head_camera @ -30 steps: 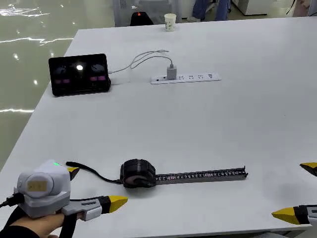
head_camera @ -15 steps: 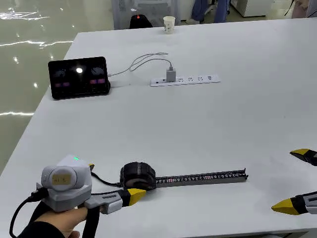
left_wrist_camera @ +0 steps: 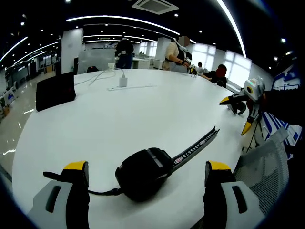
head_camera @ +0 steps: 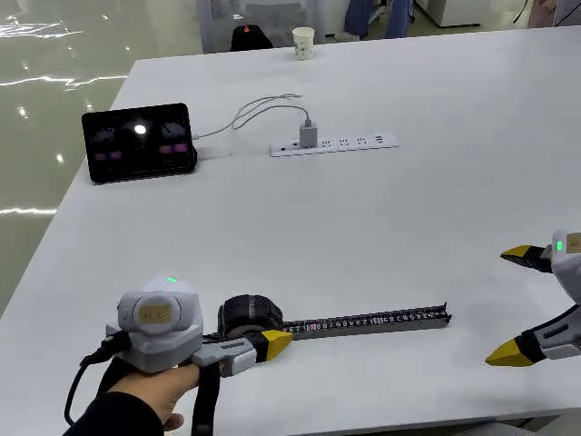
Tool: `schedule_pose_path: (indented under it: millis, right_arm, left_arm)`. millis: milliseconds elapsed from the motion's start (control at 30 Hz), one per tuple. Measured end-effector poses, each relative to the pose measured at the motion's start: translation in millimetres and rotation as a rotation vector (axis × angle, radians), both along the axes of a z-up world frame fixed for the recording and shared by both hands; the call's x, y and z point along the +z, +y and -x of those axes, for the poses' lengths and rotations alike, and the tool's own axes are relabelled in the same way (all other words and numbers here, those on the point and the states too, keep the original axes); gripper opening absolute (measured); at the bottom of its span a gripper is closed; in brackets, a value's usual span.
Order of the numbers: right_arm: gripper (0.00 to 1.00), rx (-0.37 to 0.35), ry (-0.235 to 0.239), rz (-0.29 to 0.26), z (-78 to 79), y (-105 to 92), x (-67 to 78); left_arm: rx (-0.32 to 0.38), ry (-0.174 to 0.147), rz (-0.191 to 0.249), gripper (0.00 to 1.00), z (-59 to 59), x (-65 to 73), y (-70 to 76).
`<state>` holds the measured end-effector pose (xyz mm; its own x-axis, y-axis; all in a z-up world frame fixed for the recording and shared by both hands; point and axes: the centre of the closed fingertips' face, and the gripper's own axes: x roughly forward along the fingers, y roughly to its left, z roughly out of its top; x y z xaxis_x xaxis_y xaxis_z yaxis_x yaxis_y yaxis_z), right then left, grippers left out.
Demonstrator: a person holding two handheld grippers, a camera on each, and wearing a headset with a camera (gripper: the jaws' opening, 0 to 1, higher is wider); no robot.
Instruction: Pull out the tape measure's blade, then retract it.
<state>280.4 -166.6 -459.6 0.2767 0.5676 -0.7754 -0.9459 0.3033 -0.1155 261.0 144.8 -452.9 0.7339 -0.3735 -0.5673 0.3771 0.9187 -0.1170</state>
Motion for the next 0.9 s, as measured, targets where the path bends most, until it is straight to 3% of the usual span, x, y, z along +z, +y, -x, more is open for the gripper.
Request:
schedule_pose_path:
  millis: [200, 333, 667, 767, 900]
  right_arm:
    - [0.99, 0.029, 0.001, 0.022, -8.6, 3.7, -1.3]
    - [0.99, 0.050, 0.002, 0.034, -12.9, 7.8, -1.8]
    - [0.99, 0.088, 0.011, 0.052, -20.2, 20.8, -3.3]
    - [0.99, 0.092, 0.016, 0.049, -21.8, 24.8, -3.9]
    - [0.99, 0.102, 0.020, 0.057, -22.5, 28.0, -6.1]
  left_arm:
    - [0.021, -0.026, 0.009, 0.99, -7.7, 7.4, -12.1]
    - [0.096, -0.072, 0.006, 0.99, -16.7, 13.0, -7.4]
    - [0.209, -0.110, 0.000, 0.99, -26.0, 8.1, -2.9]
    - [0.238, -0.093, -0.004, 0.99, -27.5, -3.6, -1.6]
    - [0.284, -0.082, 0.023, 0.99, -26.4, -10.5, -0.2]
